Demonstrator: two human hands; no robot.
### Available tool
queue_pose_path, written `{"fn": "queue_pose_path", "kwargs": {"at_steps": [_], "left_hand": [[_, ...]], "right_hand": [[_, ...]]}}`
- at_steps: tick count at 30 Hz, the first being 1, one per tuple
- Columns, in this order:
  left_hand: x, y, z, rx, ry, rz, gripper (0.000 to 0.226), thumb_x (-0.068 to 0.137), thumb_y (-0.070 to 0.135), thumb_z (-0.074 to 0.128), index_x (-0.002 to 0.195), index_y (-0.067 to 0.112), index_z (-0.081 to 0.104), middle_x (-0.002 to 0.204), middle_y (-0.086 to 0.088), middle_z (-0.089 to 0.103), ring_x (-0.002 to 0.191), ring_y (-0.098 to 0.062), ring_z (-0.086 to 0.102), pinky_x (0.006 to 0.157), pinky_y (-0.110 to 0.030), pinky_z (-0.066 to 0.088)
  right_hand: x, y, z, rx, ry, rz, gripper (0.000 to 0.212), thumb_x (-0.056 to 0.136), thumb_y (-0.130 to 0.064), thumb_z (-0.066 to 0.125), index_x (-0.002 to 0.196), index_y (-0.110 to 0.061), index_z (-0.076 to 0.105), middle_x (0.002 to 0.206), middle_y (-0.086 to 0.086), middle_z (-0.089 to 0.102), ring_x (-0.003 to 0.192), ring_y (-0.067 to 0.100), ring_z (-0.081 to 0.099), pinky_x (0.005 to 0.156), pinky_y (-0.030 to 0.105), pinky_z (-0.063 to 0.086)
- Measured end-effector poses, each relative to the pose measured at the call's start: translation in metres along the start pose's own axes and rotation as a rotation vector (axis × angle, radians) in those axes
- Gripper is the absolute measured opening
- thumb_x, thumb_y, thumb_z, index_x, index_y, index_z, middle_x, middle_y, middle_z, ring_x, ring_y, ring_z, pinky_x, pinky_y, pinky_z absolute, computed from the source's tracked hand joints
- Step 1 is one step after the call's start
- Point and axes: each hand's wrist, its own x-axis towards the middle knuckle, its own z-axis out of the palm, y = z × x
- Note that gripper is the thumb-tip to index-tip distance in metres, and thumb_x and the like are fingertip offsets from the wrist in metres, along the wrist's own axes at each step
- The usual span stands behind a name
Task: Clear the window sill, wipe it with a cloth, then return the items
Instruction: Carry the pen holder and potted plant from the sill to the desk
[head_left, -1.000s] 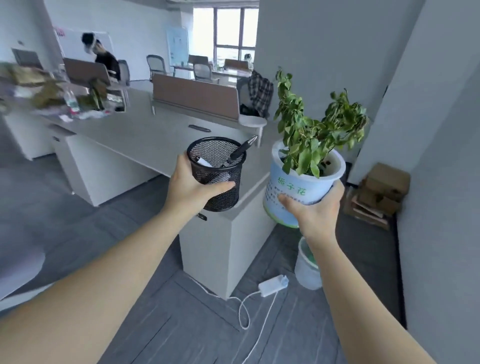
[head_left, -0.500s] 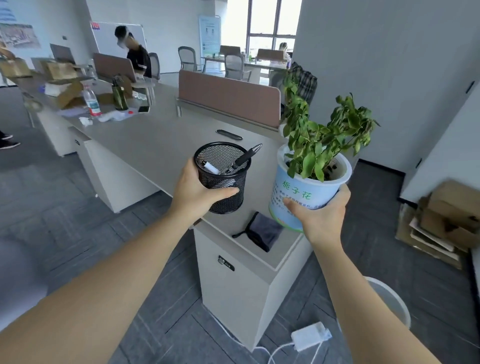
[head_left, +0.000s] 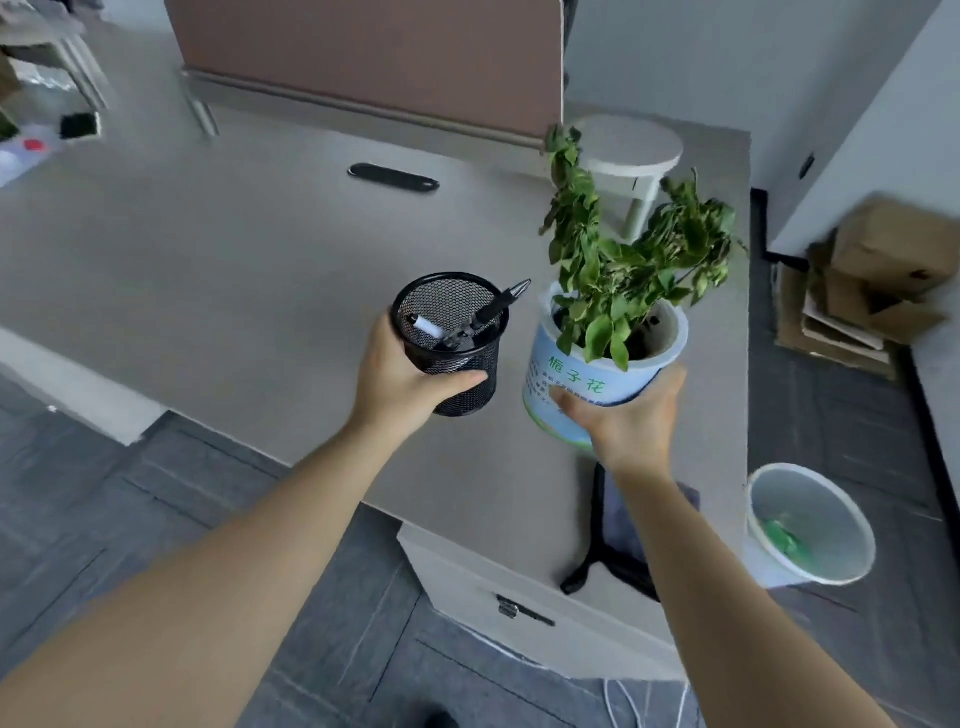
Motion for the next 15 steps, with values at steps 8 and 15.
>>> {"fn": "queue_pose_path", "kwargs": {"at_steps": [8, 15], "left_hand": [[0.042, -0.068, 0.013, 0.021, -0.102, -0.123, 0.074, 0.029, 0.042, 0.074, 0.096, 0.033, 0.043, 0.108, 0.004, 0.059, 0.108, -0.020, 0.059, 0.099, -0.037, 0.045], [0.047, -0.098, 0.017, -0.087, -0.114, -0.163, 0.069, 0.034, 0.031, 0.082, 0.094, 0.041, 0.049, 0.109, 0.002, 0.062, 0.113, -0.027, 0.059, 0.102, -0.054, 0.043]], "right_hand": [[0.035, 0.053, 0.046, -0.097, 0.037, 0.071, 0.075, 0.056, -0.006, 0.085, 0.108, -0.018, 0.033, 0.097, -0.018, 0.045, 0.088, -0.005, 0.049, 0.067, -0.006, 0.040], [0.035, 0.071, 0.048, -0.117, 0.025, 0.084, 0.080, 0.055, -0.004, 0.086, 0.111, -0.020, 0.030, 0.117, -0.002, 0.048, 0.101, 0.006, 0.052, 0.079, 0.003, 0.045]]}}
